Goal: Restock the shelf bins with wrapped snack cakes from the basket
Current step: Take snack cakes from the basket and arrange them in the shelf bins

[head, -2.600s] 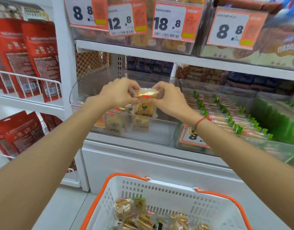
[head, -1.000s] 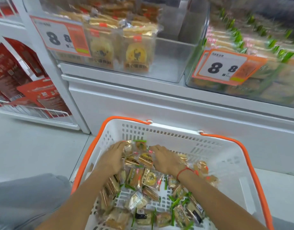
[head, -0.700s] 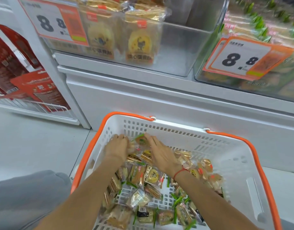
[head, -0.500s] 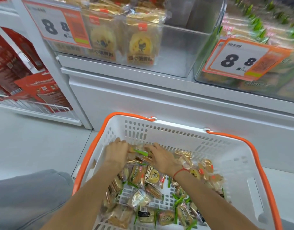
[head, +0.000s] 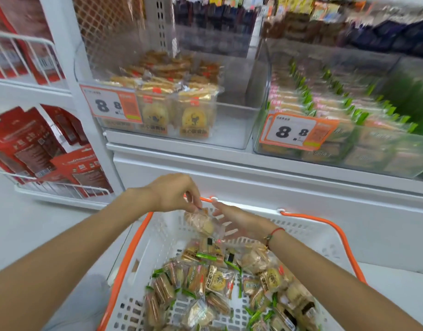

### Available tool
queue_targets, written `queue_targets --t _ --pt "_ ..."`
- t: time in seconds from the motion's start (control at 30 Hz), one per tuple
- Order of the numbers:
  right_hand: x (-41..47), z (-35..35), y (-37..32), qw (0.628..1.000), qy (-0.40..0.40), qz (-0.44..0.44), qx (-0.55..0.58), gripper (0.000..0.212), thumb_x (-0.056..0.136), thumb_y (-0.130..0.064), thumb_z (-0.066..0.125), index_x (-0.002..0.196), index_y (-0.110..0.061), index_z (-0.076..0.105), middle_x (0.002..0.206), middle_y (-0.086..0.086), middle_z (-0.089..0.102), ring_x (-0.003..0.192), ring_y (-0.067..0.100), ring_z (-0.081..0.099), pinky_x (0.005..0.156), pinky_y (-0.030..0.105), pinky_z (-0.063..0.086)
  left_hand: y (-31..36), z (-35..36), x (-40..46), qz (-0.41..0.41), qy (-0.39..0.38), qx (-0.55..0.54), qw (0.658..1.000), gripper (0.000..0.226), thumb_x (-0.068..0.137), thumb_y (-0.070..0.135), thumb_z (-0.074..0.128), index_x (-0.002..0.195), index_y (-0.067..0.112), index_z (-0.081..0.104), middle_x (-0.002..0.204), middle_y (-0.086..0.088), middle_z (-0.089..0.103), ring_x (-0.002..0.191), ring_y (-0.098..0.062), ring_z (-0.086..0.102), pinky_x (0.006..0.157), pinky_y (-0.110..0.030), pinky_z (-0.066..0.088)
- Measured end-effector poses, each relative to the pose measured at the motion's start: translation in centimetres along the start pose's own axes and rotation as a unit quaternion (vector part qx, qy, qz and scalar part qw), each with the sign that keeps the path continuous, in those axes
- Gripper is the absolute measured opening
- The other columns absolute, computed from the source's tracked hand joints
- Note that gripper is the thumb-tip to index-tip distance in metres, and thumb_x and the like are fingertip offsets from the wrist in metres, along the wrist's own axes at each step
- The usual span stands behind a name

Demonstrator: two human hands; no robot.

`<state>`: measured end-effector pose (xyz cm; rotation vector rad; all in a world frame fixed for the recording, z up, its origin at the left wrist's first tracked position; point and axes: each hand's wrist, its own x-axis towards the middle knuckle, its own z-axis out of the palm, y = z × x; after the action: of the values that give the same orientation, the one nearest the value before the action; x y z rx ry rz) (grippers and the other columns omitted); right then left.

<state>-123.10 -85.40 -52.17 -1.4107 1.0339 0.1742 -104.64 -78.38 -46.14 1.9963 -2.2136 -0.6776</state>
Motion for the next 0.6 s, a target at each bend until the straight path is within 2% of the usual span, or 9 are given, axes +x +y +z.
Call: queue_targets --t 0.07,0.1,0.2,0.27,0.33,0.4,0.47,0.53,0.6 --pt "-1.2 -0.7 -1.1 0.997 -0.047 -0.005 0.060 0.041 0.095 -0.056 0.041 0.112 -0.021 0.053 0.108 0.002 0.056 0.091 0.015 0.057 0.094 0.035 0.048 1.6 -2.3 -0.5 0.068 0.035 0.027 0.997 0.009 0.084 0.036 0.071 0.092 0.037 0.074 0.095 0.019 0.064 0.084 0.002 0.051 0.069 -0.022 0.040" --pt "-1.7 -1.1 -1.4 0.990 -0.089 -0.003 0.108 0.035 0.095 -0.050 0.046 0.111 -0.021 0.055 0.106 0.003 0.059 0.091 0.016 0.059 0.096 0.037 0.048 2.2 -3.2 -0.8 0.102 0.058 0.044 0.992 0.009 0.084 0.037 0.070 0.092 0.038 0.074 0.095 0.021 0.064 0.084 0.004 0.049 0.070 -0.019 0.039" --pt "-3.5 -2.0 -2.6 0.955 -0.169 -0.037 0.243 0.038 0.093 -0.039 0.055 0.121 -0.014 0.056 0.115 0.010 0.061 0.100 0.023 0.062 0.086 0.036 0.053 3.0 -4.9 -2.3 0.181 0.147 0.085 0.969 0.010 0.085 0.041 0.067 0.093 0.038 0.073 0.098 0.022 0.064 0.093 0.004 0.048 0.069 -0.009 0.033" --pt "-4.6 -2.3 -3.6 0.945 -0.117 -0.092 0.293 0.037 0.089 -0.034 0.059 0.119 -0.012 0.060 0.108 0.008 0.062 0.089 0.018 0.063 0.075 0.031 0.055 2.7 -5.1 -3.2 0.206 0.229 0.089 0.947 0.015 0.086 0.042 0.062 0.095 0.038 0.074 0.102 0.021 0.063 0.095 0.002 0.052 0.069 -0.009 0.036" --pt "-5.9 -2.4 -4.8 0.939 -0.031 -0.151 0.307 0.032 0.085 -0.033 0.063 0.110 -0.013 0.063 0.096 0.004 0.064 0.077 0.013 0.062 0.069 0.025 0.053 2.4 -4.7 -3.7 0.162 0.299 0.002 0.940 0.020 0.092 0.034 0.058 0.108 0.039 0.070 0.110 0.022 0.061 0.098 0.003 0.056 0.071 -0.016 0.047" --pt "-7.1 -2.6 -5.8 0.932 0.039 -0.212 0.292 0.029 0.083 -0.031 0.068 0.105 -0.015 0.059 0.092 0.003 0.064 0.075 0.013 0.062 0.066 0.023 0.051 3.0 -4.5 -3.8 0.076 0.293 -0.210 0.930 0.026 0.097 0.031 0.051 0.118 0.044 0.059 0.110 0.027 0.061 0.101 0.005 0.057 0.075 -0.017 0.052" --pt "-8.2 -2.4 -6.8 0.924 0.109 -0.265 0.254 0.018 0.085 -0.025 0.069 0.092 -0.017 0.055 0.092 0.004 0.068 0.082 0.016 0.064 0.071 0.023 0.053 3.7 -4.5 -3.3 0.016 0.252 -0.393 0.884 0.022 0.097 0.035 0.045 0.112 0.043 0.059 0.100 0.026 0.065 0.099 -0.002 0.061 0.073 -0.021 0.054" --pt "-9.3 -2.0 -7.8 0.906 0.191 -0.321 0.197 0.022 0.083 -0.023 0.072 0.079 -0.018 0.051 0.087 0.003 0.066 0.084 0.016 0.064 0.077 0.021 0.051 4.0 -5.6 -2.9 0.008 0.243 -0.444 0.863 0.022 0.091 0.041 0.050 0.105 0.033 0.064 0.093 0.016 0.071 0.095 -0.010 0.066 0.071 -0.026 0.056" --pt "-10.4 -1.5 -9.0 0.881 0.239 -0.381 0.151 0.026 0.080 -0.020 0.075 0.075 -0.016 0.050 0.078 0.001 0.060 0.076 0.011 0.059 0.068 0.015 0.045 4.1 -7.1 -3.0 0.054 0.255 -0.416 0.871 0.028 0.079 0.040 0.060 0.105 0.029 0.065 0.096 0.014 0.072 0.095 -0.010 0.068 0.071 -0.024 0.056"
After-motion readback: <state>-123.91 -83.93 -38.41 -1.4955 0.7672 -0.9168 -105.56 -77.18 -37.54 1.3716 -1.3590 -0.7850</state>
